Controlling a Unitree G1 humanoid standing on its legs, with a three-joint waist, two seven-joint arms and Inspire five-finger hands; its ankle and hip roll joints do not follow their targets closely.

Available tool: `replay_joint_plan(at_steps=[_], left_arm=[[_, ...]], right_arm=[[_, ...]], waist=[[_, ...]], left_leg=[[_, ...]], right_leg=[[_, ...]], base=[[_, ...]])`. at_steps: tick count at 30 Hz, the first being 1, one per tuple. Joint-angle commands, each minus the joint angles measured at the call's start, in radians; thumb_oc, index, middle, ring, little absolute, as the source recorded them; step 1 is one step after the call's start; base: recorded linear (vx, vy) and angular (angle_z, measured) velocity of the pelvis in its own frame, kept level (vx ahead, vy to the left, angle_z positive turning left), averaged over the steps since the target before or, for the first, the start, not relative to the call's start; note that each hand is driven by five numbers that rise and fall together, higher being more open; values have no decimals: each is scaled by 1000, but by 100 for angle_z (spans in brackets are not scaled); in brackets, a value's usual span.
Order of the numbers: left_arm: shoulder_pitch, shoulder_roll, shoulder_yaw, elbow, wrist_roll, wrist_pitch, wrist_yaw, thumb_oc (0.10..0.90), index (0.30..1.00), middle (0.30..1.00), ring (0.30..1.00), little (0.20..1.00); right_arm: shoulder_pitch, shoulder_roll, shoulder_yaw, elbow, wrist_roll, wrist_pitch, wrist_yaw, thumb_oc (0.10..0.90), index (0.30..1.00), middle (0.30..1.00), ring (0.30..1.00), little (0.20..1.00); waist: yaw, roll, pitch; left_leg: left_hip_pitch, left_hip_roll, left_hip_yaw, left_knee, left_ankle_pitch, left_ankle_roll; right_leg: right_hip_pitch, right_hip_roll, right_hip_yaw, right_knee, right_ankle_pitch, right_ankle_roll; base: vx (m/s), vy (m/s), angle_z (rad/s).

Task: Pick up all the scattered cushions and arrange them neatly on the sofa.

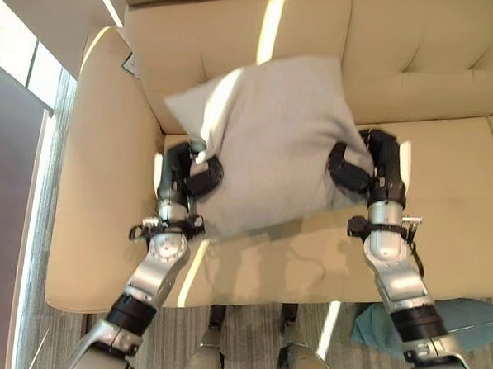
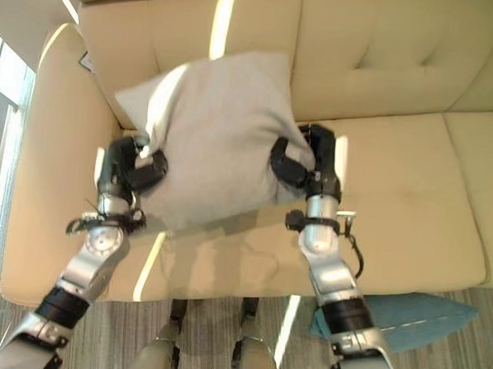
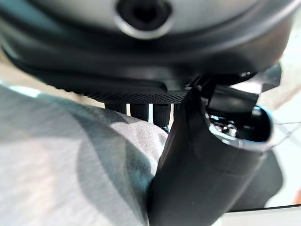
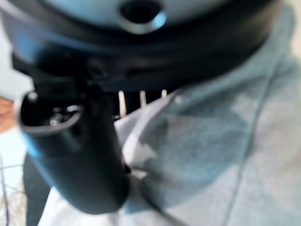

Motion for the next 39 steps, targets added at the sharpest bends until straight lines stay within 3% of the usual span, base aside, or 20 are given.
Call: replay_joint_plan(at_steps=[1, 5, 9, 13, 15, 16, 17, 18, 19, 20, 21, 25, 34, 39], left_arm=[[-260, -16, -96, -152, 218, -241, 75, 400, 300, 300, 300, 300], [-338, -5, -122, -107, 380, -216, 224, 400, 300, 300, 300, 300], [-403, -11, -155, -5, 393, -205, 277, 400, 300, 300, 300, 300], [-546, -18, -213, 318, 230, -191, 238, 400, 300, 300, 300, 300], [-554, -16, -212, 324, 227, -194, 236, 400, 300, 300, 300, 300], [-561, -18, -219, 366, 189, -187, 209, 400, 300, 300, 300, 300], [-598, -34, -225, 463, 86, -191, 151, 800, 900, 900, 900, 900], [-624, -52, -232, 527, 26, -183, 112, 800, 900, 900, 900, 900], [-670, -63, -233, 661, -83, -176, 48, 800, 900, 900, 900, 900], [-674, -63, -232, 664, -86, -178, 45, 800, 900, 900, 900, 900], [-699, -52, -239, 724, -141, -166, -5, 800, 900, 900, 900, 900], [-628, -7, -240, 676, -96, -137, -54, 800, 900, 900, 900, 900], [-451, 32, -174, 534, -25, -142, -53, 800, 900, 900, 900, 900], [-374, -12, -122, 510, -90, -159, -60, 800, 900, 900, 900, 900]], right_arm=[[-177, 31, 55, -198, -192, -221, -124, 400, 300, 300, 300, 300], [-237, -11, 90, -171, -369, -201, -278, 400, 300, 300, 300, 300], [-311, -43, 143, -66, -427, -153, -348, 400, 300, 300, 300, 300], [-500, -34, 212, 284, -235, -100, -360, 400, 300, 300, 300, 300], [-511, -35, 215, 292, -233, -104, -361, 400, 300, 300, 300, 300], [-525, -19, 214, 355, -172, -93, -343, 400, 300, 300, 300, 300], [-571, 21, 198, 462, -34, -98, -315, 400, 300, 300, 300, 300], [-596, 31, 200, 532, 27, -97, -291, 400, 300, 300, 300, 300], [-660, 39, 216, 664, 178, -94, -210, 508, 462, 462, 462, 462], [-664, 38, 217, 668, 180, -96, -208, 562, 542, 542, 542, 542], [-715, 29, 248, 769, 289, -81, -129, 800, 900, 900, 900, 900], [-675, 29, 242, 766, 399, -84, -27, 800, 900, 900, 900, 900], [-480, 15, 190, 612, 323, -103, 16, 800, 900, 900, 900, 900], [-440, -41, 146, 594, 266, -96, -5, 800, 900, 900, 900, 900]], waist=[[-16, -56, -118], [-20, -55, -132], [-21, -57, -134], [-19, -64, -105], [-20, -64, -103], [-20, -64, -94], [-22, -66, -87], [-24, -66, -82], [-27, -69, -72], [-27, -68, -71], [-27, -70, -57], [-27, -76, -46], [-24, -75, -67], [-21, -81, -74]], left_leg=[[-26, -90, 51, 1, -45, 19], [-74, -89, 53, 1, -35, 12], [-108, -89, 56, 1, -29, 6], [-153, -86, 66, 1, -15, 0], [-158, -87, 65, 1, -9, 0], [-163, -85, 67, 1, -11, -1], [-181, -83, 66, 1, -7, -2], [-193, -84, 66, 1, -3, -3], [-211, -85, 65, 1, 4, -6], [-211, -85, 65, 1, 4, -6], [-225, -84, 64, 1, 12, -9], [-227, -86, 67, 1, 13, -13], [-208, -90, 66, 1, 4, -16], [-211, -91, 62, 1, 6, -17]], right_leg=[[35, -8, 36, 6, -154, 91], [-16, -13, 40, 6, -146, 92], [-51, -17, 39, 6, -137, 94], [-104, -12, 45, 6, -120, 99], [-109, -14, 45, 6, -115, 99], [-118, -12, 46, 6, -114, 100], [-139, -13, 49, 6, -110, 101], [-151, -13, 49, 6, -105, 101], [-168, -14, 50, 6, -98, 103], [-169, -14, 50, 6, -98, 103], [-185, -12, 46, 6, -91, 105], [-193, -11, 45, 6, -86, 108], [-175, -18, 39, 6, -91, 105], [-173, -23, 30, 6, -92, 104]], base=[[0, 0, 0], [-8, 1, 0], [-25, -3, -1], [-68, -4, 26], [-39, 0, -10], [-38, -8, 1], [-57, -17, 17], [-92, -18, 16], [-62, -14, -33], [-72, -20, -34], [-33, -23, -34], [-27, -12, 16], [2, -1, -2], [0, 0, 0]])
